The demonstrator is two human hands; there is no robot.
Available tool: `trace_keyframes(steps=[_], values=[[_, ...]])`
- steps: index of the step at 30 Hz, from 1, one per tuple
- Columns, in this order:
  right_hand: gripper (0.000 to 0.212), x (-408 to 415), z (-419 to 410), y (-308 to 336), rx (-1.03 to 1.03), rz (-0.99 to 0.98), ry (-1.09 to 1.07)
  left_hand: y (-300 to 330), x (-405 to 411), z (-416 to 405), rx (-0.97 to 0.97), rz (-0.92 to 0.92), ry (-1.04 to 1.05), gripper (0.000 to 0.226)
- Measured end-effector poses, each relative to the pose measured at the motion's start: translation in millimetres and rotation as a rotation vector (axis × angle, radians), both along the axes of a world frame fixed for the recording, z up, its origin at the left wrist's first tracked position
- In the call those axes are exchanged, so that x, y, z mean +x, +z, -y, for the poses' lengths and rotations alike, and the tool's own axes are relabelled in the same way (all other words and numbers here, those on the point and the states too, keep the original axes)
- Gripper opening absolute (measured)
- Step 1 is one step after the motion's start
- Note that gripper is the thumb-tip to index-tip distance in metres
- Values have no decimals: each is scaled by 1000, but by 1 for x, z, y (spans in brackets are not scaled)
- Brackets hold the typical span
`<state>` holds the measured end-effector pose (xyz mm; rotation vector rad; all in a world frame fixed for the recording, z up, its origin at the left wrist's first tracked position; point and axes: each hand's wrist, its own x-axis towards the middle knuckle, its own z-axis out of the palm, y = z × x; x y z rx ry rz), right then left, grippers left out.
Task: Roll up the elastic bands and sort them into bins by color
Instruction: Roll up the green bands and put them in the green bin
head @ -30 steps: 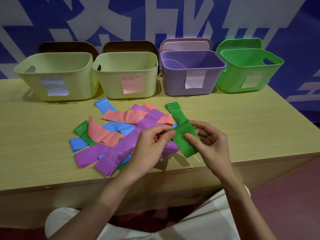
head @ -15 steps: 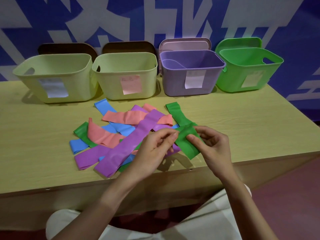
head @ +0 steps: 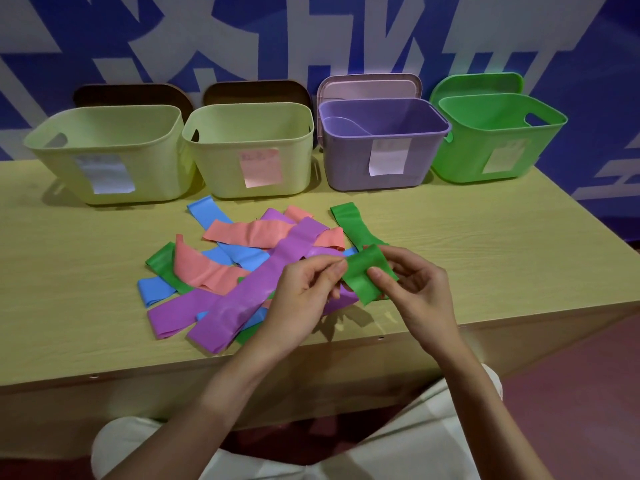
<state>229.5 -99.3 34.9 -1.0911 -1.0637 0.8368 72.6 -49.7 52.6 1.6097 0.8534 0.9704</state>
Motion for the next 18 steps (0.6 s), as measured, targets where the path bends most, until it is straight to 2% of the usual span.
trace_keyframes(steps=[4, 7, 9, 13, 18], values=[[28, -1, 1, 2, 26, 7, 56, 1, -6, -6, 37, -42, -124, 21], [22, -1, 1, 3, 7, 3, 29, -1, -8, -10, 29, -74, -173, 33], [19, -1, 1, 3, 2, 5, 26, -4, -8, -10, 51, -96, -165, 36], [15, 1, -2, 3, 7, 19, 22, -6, -8, -7, 85, -39, -81, 10], [20, 0, -2, 6, 21, 41, 10, -8, -6, -4, 137, -85, -20, 18]])
